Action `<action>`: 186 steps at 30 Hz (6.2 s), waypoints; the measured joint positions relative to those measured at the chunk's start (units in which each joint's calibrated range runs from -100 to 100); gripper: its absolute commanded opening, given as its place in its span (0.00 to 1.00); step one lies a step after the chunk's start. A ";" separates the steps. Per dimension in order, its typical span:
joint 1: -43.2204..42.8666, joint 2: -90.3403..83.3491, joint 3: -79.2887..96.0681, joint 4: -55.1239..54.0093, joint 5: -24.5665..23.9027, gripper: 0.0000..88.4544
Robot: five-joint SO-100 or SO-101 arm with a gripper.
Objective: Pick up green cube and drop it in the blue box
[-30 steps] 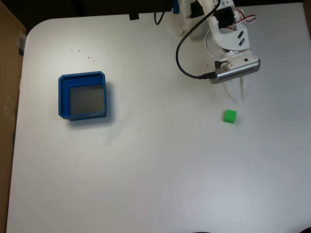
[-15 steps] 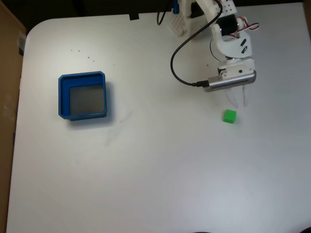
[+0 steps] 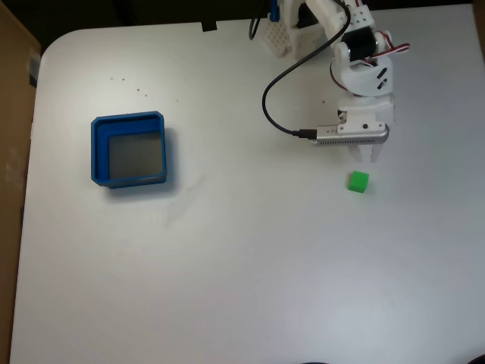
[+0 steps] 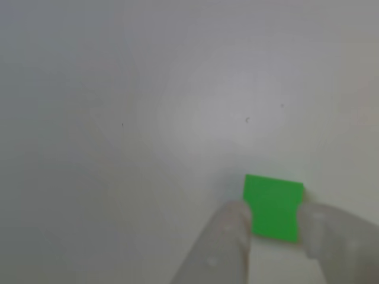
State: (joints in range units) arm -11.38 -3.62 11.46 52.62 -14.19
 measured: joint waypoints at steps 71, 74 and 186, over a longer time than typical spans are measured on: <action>-3.34 21.22 -10.12 1.49 -0.05 0.31; -3.34 23.22 -12.53 1.49 -0.05 0.31; 14.79 11.24 -17.28 19.89 0.15 0.01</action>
State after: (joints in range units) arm 3.41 7.62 -5.82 72.51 -14.04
